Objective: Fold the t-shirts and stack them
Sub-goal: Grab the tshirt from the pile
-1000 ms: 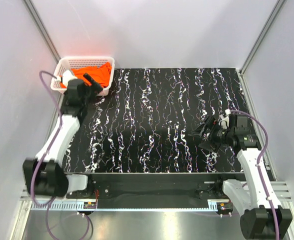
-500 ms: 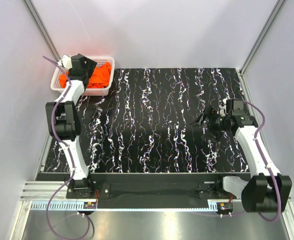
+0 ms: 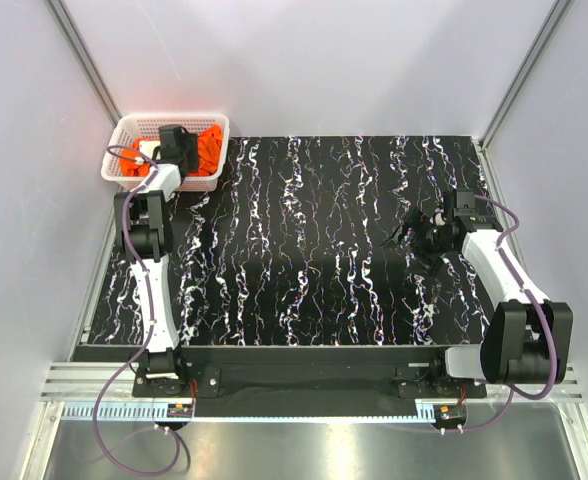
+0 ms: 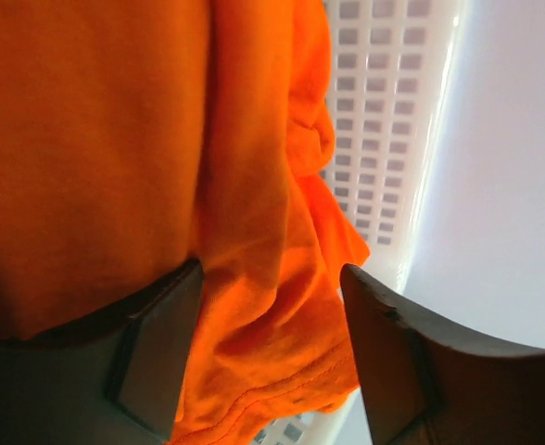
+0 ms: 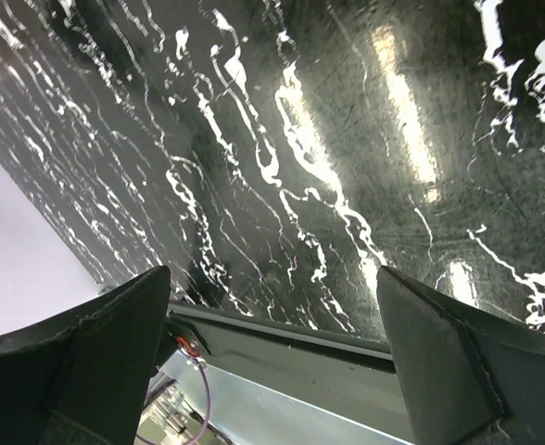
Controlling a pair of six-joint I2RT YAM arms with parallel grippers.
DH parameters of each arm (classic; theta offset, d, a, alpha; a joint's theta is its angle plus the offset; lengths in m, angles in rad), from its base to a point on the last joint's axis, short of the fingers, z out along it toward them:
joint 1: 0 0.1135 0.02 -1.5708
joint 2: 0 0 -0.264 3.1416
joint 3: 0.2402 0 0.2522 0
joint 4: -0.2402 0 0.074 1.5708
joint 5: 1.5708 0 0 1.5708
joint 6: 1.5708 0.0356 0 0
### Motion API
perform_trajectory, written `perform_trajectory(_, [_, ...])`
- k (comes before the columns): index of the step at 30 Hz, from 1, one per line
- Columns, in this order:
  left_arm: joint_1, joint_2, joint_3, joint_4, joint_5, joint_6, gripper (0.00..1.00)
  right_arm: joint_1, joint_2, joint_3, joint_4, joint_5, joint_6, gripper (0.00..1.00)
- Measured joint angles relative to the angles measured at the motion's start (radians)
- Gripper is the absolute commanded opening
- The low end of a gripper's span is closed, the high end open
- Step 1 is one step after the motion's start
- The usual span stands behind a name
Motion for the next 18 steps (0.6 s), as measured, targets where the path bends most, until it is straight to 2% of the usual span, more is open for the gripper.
perform_trajectory(3, [0.002,0.013,0.021,-0.015,-0.005,-0.056,0.54,0.0,0.03,0.006,0.01,0.009,0.008,1.0])
perform_trajectory(4, [0.003,0.021,0.031,-0.018,-0.004,-0.07,0.44,0.0,0.04,0.007,0.016,0.012,0.011,1.0])
perform_trajectory(8, [0.006,0.052,0.058,-0.016,0.003,-0.101,0.21,0.0,0.066,0.012,0.023,0.015,0.02,1.0])
perform_trajectory(10, [0.006,0.056,0.059,-0.018,0.009,-0.1,0.13,0.0,0.072,0.014,0.023,0.014,0.021,1.0])
perform_trajectory(11, [0.006,0.056,0.059,-0.02,0.012,-0.097,0.05,-0.001,0.077,0.018,0.022,0.014,0.022,1.0])
perform_trajectory(13, [0.006,0.056,0.06,-0.012,0.017,-0.089,0.01,-0.001,0.086,0.027,0.023,0.013,0.022,1.0])
perform_trajectory(18, [0.008,0.034,0.06,-0.015,0.032,-0.059,0.0,-0.001,0.093,0.04,0.027,-0.001,0.016,1.0])
